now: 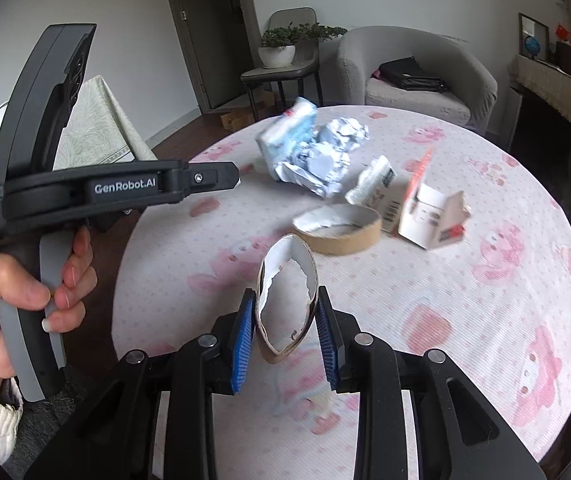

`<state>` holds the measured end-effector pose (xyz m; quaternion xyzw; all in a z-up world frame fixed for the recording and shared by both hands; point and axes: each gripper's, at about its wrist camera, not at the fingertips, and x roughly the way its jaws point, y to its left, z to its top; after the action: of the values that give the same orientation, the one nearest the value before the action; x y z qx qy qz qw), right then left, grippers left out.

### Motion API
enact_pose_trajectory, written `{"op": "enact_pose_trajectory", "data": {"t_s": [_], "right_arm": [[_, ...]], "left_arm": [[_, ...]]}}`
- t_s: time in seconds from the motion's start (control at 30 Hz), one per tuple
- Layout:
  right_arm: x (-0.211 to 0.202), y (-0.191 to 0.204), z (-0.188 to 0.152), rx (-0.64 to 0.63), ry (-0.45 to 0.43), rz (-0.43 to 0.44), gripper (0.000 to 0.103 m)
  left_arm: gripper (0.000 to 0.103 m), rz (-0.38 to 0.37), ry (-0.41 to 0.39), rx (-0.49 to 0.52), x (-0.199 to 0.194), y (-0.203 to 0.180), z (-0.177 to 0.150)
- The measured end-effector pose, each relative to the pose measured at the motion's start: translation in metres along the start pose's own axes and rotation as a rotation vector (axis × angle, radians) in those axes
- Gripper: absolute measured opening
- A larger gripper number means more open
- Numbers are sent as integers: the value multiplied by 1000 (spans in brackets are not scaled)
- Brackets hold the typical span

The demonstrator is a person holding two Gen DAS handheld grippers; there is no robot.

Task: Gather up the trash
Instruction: 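Grasp the white cup lid with the left tool while the right tool grasps the torn tape core, then carry the white lid with the left tool into the green bin and release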

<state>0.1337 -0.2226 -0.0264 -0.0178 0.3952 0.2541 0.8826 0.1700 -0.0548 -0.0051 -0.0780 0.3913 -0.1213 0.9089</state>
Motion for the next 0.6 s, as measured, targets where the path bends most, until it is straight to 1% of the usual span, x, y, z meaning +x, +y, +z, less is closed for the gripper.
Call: {"op": "enact_pose_trajectory", "data": {"t_s": [0.23, 0.43, 0.6], "right_arm": [[12, 28, 17, -26, 1, 35, 30], [21, 46, 32, -35, 0, 68, 30], [30, 64, 43, -40, -4, 98, 30]], "left_arm": [[42, 34, -33, -26, -23, 32, 2], [42, 88, -43, -44, -37, 62, -1], [42, 141, -44, -86, -45, 96, -6]]}}
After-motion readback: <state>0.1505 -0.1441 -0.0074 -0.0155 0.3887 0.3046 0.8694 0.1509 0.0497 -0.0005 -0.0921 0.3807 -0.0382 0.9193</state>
